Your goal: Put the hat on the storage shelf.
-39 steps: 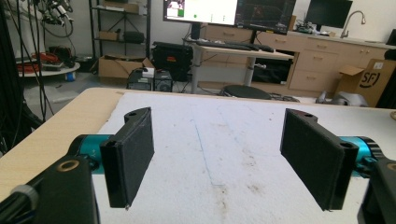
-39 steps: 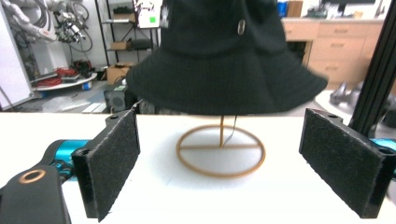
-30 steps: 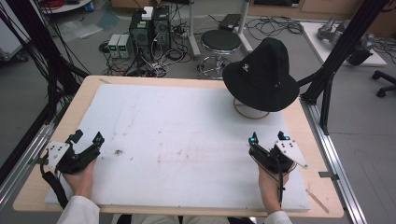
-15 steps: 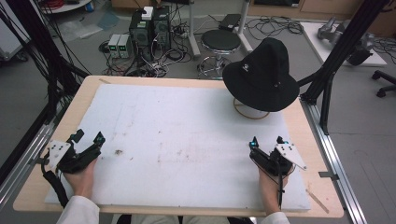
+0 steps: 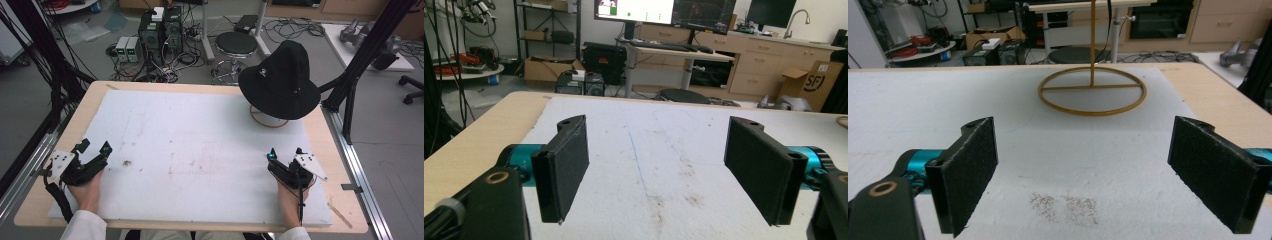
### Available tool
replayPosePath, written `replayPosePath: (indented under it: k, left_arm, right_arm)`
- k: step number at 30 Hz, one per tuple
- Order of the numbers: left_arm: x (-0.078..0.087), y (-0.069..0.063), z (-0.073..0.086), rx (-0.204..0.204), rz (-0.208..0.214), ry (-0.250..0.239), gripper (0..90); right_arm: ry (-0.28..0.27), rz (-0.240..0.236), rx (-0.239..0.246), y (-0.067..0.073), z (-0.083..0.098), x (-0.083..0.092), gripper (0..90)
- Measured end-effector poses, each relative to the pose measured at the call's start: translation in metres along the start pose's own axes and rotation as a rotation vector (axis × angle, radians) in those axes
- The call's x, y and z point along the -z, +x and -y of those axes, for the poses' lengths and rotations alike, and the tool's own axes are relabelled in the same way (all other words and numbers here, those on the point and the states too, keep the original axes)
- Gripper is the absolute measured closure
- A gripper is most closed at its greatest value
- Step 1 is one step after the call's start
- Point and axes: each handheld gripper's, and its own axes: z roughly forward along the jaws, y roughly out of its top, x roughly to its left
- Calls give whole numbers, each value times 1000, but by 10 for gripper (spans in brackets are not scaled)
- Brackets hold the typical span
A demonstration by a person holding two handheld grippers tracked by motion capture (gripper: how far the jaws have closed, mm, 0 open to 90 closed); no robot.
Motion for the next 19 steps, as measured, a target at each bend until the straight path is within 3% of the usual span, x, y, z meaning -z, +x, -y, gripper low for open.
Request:
replayPosePath:
  k: [5,11,15,19]
  left_arm:
    - [0,0,0,1,1,2,260]
    - [-2,1,1,5,-1,9,260]
    - [-1,1,0,4,-2,7,259]
    - [-2,0,1,5,-1,8,257]
  right_arm:
    - [18,-15,5,2,1,-2,115]
    - [3,-7,65,7,-1,1,115]
    - [8,-14,74,8,0,1,116]
    - [14,-14,54,6,0,0,115]
